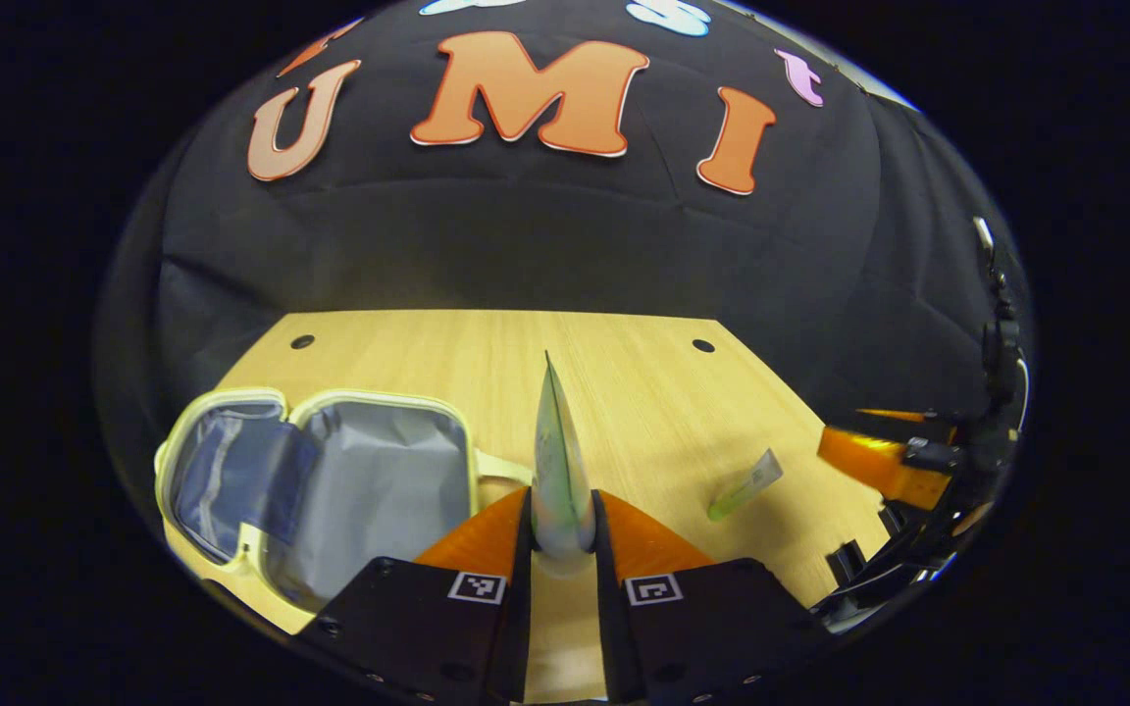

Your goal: First open the suitcase, pack the skin care products into it, and then close the suitcase.

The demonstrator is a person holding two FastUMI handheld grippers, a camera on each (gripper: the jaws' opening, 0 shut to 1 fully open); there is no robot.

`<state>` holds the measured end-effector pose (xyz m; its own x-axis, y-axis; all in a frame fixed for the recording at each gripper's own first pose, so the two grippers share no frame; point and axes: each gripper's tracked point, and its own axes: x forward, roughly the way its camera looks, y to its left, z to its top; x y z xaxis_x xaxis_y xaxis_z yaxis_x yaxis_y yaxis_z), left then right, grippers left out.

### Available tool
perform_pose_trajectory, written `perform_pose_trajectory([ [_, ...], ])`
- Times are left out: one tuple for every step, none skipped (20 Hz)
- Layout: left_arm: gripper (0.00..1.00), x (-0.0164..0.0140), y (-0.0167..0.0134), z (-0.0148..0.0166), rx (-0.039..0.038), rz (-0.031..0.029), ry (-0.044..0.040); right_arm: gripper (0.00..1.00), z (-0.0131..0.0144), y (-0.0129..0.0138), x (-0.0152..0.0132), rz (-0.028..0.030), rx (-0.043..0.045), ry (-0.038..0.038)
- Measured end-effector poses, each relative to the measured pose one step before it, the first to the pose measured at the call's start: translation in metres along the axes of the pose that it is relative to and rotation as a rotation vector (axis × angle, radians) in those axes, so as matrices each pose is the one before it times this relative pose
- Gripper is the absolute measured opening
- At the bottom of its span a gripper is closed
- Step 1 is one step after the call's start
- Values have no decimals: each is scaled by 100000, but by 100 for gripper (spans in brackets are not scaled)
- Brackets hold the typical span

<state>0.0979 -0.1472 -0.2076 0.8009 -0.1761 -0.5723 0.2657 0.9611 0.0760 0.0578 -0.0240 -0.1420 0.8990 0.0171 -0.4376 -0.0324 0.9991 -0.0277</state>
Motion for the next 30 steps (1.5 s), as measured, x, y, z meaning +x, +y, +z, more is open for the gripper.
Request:
perform_pose_trajectory([
  [30,-834,1271,503,-593,1012,-579,96,-1141,532,990,-3,-313,3373],
  [30,-737,1416,268,-718,1396,-446,96,-1121,408,892,-245,617,3404],
  [29,-621,1370,286,-444,1512,-142,96,-1058,94,1025,-121,705,2692],
  [30,-551,1194,-57,158,1244,106,96,-858,20,948,-588,279,2523],
  [30,-255,1016,-214,559,1060,793,96,-904,9,885,-69,-437,2691],
  [30,-244,1031,-167,326,1033,1048,95,-786,-128,869,-716,-593,2687],
  [30,-1,1038,-364,-17,884,1080,92,-721,-160,942,-1125,-287,2661],
  [30,8,871,-298,-387,1113,876,90,-693,-191,870,-1190,-13,2591],
  [30,57,786,-195,-699,1145,785,83,-753,-119,871,-770,476,3092],
  [30,-43,607,-196,-965,991,611,78,-677,-37,669,-329,570,2903],
  [29,70,468,-81,-939,386,463,58,-494,41,624,-185,278,2868],
  [30,86,164,-182,-527,-213,618,62,-219,36,527,-306,-77,1497],
  [30,48,235,-41,128,-171,661,46,-278,17,472,-448,-734,1418],
  [30,137,289,-29,558,-79,388,43,302,-65,-15,-51,138,-362],
  [30,77,285,230,592,-30,245,29,-165,186,88,-111,128,1299],
  [30,85,192,9,127,-330,699,33,-46,69,-275,-14,462,1676],
  [30,90,43,-277,-533,-1246,2321,27,257,218,-384,233,1248,488],
  [30,99,-146,-403,-408,-2779,2714,31,564,437,-717,1465,1420,-1103],
  [30,-106,-50,-116,-61,-3128,2594,31,552,623,-867,1427,641,-1122],
  [30,-126,244,-77,405,-2249,3152,31,483,753,-818,1261,40,-849],
  [30,-94,560,-22,650,-1062,3233,31,310,958,-855,1449,-98,-698],
  [30,217,721,-149,572,-355,4255,30,103,1039,-977,1732,-156,161],
  [30,294,678,162,554,-792,2920,31,59,1430,-960,2017,131,570],
  [30,616,663,285,426,-1235,3029,31,10,1326,-744,1755,574,535],
  [30,717,741,24,696,-1512,5060,31,-91,1103,-701,1261,1147,175],
  [30,551,841,-124,791,-908,4589,31,-178,1133,-663,1290,1629,1158],
  [30,705,755,-156,1597,-1531,4765,31,-293,1338,-679,1686,2035,1376],
  [29,660,632,-282,1220,-857,5277,31,-26,1327,-545,2264,2525,519],
  [30,763,699,-47,276,1,4644,31,-221,1352,-505,2246,2323,164],
  [30,907,773,-79,489,224,3323,31,-179,1108,-423,1701,1792,214],
])
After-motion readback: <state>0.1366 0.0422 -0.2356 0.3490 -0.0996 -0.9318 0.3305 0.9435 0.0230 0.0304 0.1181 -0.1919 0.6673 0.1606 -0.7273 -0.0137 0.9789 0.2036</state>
